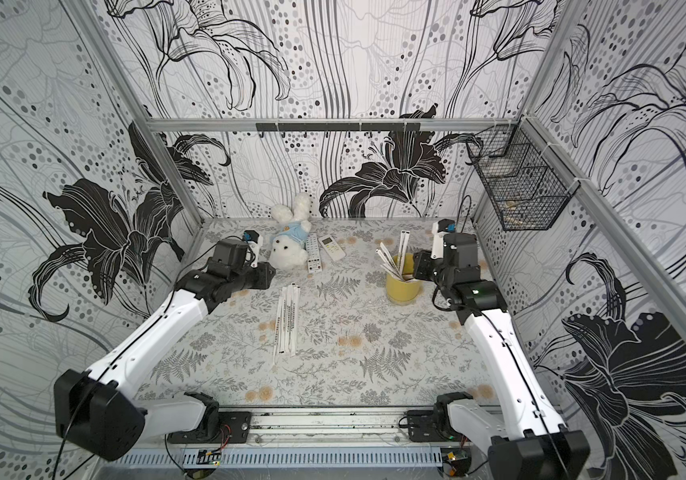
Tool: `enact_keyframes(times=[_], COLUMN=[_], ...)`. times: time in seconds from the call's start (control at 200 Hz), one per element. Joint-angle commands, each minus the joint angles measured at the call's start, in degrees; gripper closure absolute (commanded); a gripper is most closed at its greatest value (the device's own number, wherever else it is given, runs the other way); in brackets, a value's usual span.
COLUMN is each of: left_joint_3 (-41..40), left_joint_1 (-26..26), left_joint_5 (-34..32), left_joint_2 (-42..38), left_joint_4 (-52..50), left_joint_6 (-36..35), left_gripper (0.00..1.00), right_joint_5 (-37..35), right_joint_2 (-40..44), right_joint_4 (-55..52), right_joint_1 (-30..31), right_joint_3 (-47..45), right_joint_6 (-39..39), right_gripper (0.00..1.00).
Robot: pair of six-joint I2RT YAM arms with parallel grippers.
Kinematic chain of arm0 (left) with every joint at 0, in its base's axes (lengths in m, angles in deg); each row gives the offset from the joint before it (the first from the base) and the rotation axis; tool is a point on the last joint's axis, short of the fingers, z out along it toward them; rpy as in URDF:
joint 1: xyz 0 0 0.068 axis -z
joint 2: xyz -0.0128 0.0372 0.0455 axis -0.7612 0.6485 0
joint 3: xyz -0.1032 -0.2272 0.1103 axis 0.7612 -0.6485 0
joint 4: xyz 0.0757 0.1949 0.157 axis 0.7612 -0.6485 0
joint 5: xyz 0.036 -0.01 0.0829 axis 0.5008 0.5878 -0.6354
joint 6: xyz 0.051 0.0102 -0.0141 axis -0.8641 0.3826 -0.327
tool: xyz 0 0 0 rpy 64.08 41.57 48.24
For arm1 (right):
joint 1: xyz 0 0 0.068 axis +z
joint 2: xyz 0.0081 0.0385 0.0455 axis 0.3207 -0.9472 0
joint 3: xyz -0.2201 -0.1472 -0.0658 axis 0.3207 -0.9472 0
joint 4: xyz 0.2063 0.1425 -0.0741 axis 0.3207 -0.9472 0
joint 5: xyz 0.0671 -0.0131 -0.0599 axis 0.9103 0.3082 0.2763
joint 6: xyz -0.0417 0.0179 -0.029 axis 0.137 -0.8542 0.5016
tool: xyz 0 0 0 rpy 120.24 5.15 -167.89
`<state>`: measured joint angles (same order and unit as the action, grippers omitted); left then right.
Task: Take the straws out of the storage container
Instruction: Place the straw at the center of the board, then move the container to the center of the board.
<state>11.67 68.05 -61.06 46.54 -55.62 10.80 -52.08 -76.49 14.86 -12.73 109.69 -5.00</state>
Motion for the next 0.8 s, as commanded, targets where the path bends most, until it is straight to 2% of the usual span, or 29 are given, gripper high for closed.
enact_keyframes(times=[0.0, 0.145, 0.31, 0.391, 0.491, 0.631, 0.796], left_joint_3=[-5.3, -11.5, -12.3, -12.2, -12.1, -10.2, -7.6], left_joint_1=[0.7, 1.3, 2.5, 4.1, 6.8, 9.6, 13.1], left_joint_5=[1.7, 2.6, 6.8, 6.7, 5.1, 6.8, 6.3], left_joint_2=[-3.5, -7.6, -6.9, -6.3, -5.5, -2.5, 0.0], left_joint_4=[15.4, 23.8, 28.3, 29.3, 30.5, 30.6, 30.1], left_joint_6=[3.7, 5.4, 6.7, 7.2, 6.8, 6.7, 5.9], left_gripper=[0.64, 0.66, 0.69, 0.69, 0.68, 0.68, 0.68], right_joint_5=[-0.7, -0.3, 4.1, 7.0, 9.9, 14.1, 24.7], right_joint_2=[-1.5, -4.4, -9.3, -13.5, -19.4, -24.2, -28.2], right_joint_4=[0.6, 5.2, 11.8, 13.1, 15.3, 22.0, 27.2], right_joint_1=[-5.0, -10.0, -15.0, -17.0, -17.3, -17.4, -17.2], right_joint_3=[0.3, -1.8, -4.5, -4.0, -2.9, -5.5, -6.9], right_joint_6=[0.4, -0.9, -3.0, -3.2, -2.4, -1.8, -1.3], right_gripper=[0.79, 0.82, 0.85, 0.86, 0.88, 0.89, 0.89])
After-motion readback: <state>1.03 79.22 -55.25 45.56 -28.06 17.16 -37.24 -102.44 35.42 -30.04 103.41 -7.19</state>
